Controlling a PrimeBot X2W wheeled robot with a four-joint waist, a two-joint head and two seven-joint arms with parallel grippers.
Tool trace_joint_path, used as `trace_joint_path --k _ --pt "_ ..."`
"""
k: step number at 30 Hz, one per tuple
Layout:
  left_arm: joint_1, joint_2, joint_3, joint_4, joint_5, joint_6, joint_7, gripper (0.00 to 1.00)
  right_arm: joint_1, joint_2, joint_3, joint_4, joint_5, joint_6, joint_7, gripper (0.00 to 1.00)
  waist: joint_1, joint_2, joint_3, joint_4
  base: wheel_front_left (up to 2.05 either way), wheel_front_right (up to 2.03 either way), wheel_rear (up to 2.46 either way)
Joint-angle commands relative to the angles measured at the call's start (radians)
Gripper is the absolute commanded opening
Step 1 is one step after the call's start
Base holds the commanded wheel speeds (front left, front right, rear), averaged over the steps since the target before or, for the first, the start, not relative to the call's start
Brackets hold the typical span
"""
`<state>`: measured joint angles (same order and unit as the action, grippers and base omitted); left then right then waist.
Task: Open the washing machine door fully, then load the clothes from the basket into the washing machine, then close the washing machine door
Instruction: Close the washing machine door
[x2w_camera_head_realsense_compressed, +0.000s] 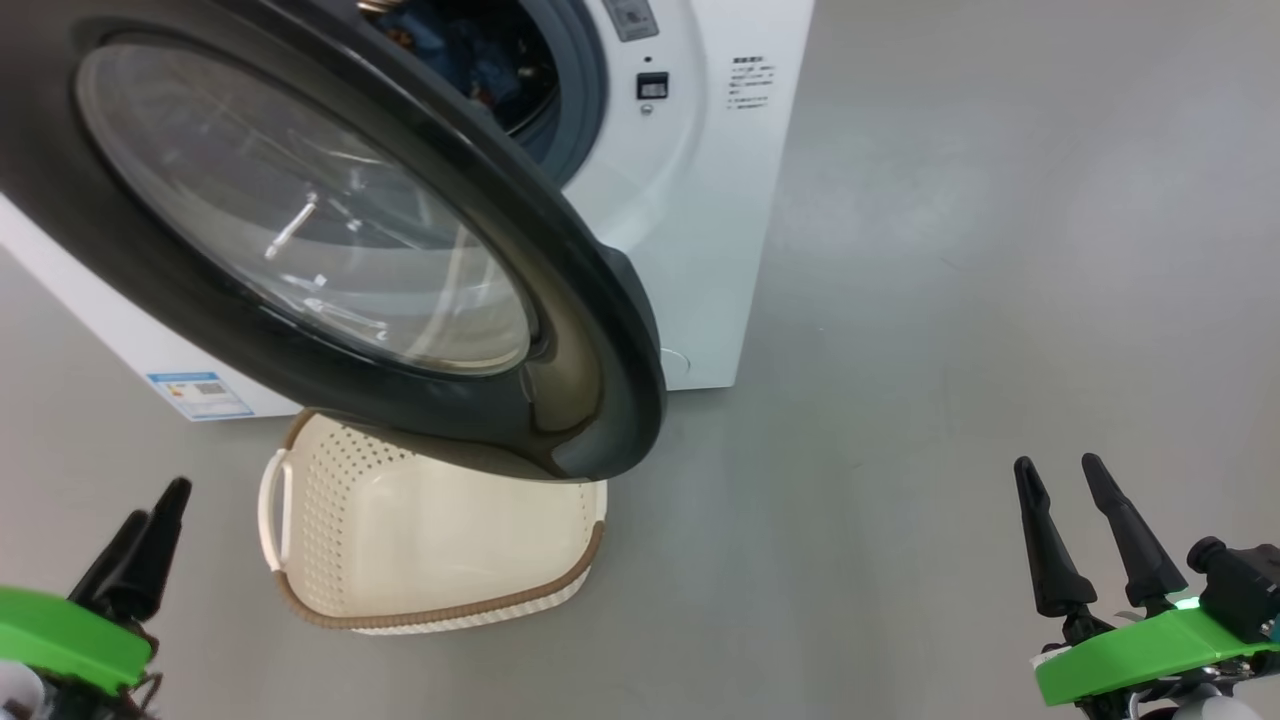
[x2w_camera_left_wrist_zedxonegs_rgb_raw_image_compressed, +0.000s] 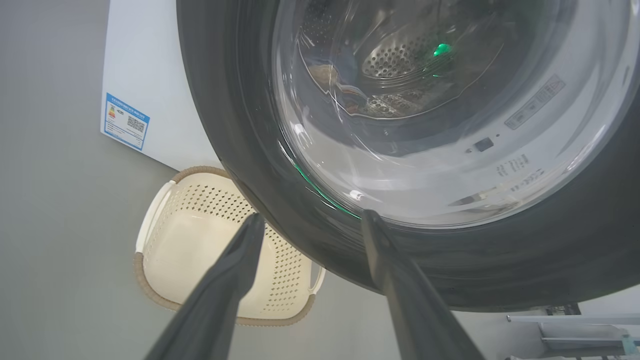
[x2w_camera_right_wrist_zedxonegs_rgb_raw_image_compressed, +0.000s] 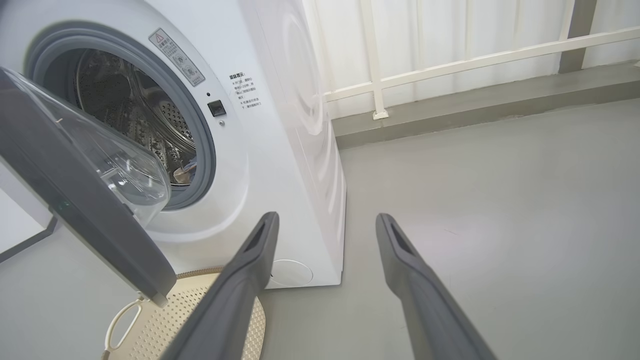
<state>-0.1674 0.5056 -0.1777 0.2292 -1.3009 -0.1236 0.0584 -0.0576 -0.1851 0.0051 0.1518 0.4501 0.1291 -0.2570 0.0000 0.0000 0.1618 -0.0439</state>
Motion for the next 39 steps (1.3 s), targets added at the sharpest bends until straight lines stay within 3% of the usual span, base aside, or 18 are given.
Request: trace_joint_path --k 1,6,13,16,18,22,32,39 --pt "-0.016 0.057 0.018 -0.005 0.043 -0.007 -0.046 1.0 -0.001 -0.017 0.015 -0.021 -0.001 0.002 -0.005 1.0 0.0 0.0 0.001 -0.013 0.0 0.0 0.0" --pt "-0.014 0.071 -0.058 0.044 0.137 -0.007 -0.235 1.0 0.003 -0.018 0.008 -0.023 -0.001 0.002 -0.005 1.0 0.0 0.0 -0.005 -0.032 0.0 0.0 0.0" --pt "-0.012 0.052 -0.086 0.094 0.249 -0.007 -0.318 1.0 0.008 -0.025 -0.006 -0.026 -0.001 0.002 -0.005 1.0 0.0 0.0 -0.016 -0.044 0.0 0.0 0.0" --pt "-0.007 0.0 -0.001 0.081 0.349 -0.007 -0.319 1.0 0.011 -0.029 -0.013 -0.028 -0.001 0.002 -0.005 1.0 0.0 0.0 -0.021 -0.044 0.0 0.0 0.0" --pt "0.047 -0.11 0.125 0.02 0.567 -0.007 -0.32 1.0 0.013 -0.036 -0.022 -0.031 -0.003 0.002 -0.005 1.0 0.0 0.0 -0.028 -0.045 0.0 0.0 0.0" --pt "0.093 -0.192 0.198 -0.027 0.75 -0.007 -0.32 1.0 0.013 -0.039 -0.023 -0.033 -0.004 0.002 -0.005 1.0 0.0 0.0 -0.031 -0.047 0.0 0.0 0.0" --pt "0.118 -0.276 0.23 -0.021 0.894 -0.007 -0.32 1.0 0.025 -0.027 -0.015 -0.017 -0.009 0.002 -0.005 1.0 0.0 0.0 -0.024 -0.04 0.0 0.0 0.0" --pt "0.118 -0.307 0.25 -0.016 0.918 -0.007 -0.32 1.0 0.031 -0.02 -0.014 -0.01 -0.011 0.002 -0.005 1.0 0.0 0.0 -0.028 -0.036 0.0 0.0 0.0"
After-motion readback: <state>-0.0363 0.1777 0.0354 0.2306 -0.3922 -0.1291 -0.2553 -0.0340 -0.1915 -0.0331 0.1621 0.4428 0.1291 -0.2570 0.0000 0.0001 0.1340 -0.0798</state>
